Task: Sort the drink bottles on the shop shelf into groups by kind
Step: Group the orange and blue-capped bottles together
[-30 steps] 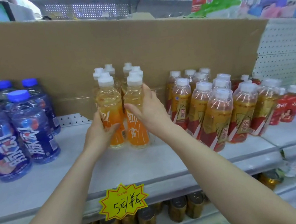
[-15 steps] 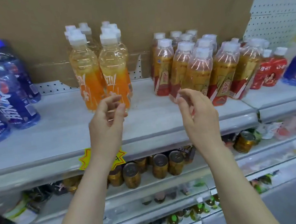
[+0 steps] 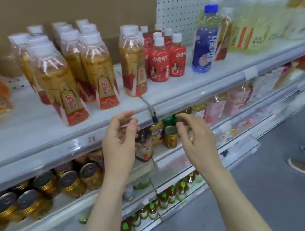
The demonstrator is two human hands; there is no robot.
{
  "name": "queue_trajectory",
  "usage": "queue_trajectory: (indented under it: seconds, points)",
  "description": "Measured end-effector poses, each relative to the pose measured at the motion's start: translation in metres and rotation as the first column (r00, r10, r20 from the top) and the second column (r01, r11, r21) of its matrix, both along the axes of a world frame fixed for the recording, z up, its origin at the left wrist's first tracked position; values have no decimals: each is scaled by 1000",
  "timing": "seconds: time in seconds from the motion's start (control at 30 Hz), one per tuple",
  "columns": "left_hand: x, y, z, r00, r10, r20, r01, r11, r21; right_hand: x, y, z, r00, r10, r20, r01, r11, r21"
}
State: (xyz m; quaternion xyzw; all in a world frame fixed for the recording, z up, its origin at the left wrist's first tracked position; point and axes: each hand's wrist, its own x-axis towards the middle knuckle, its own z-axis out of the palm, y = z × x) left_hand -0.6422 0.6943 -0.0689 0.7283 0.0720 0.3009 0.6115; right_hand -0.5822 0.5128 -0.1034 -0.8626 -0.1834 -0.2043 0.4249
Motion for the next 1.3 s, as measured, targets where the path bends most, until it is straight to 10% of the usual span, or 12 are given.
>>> queue_trajectory:
  seconds: [0.8,1.3]
  points:
    - [324,-157,73,993,-100,-59,113,949,296,305,-153,100,968,-190,167,176,980,96]
    - [332,-181,58,983,173,-57,-149,942,300,409,-93,165,961,255,106,-241,962,-129]
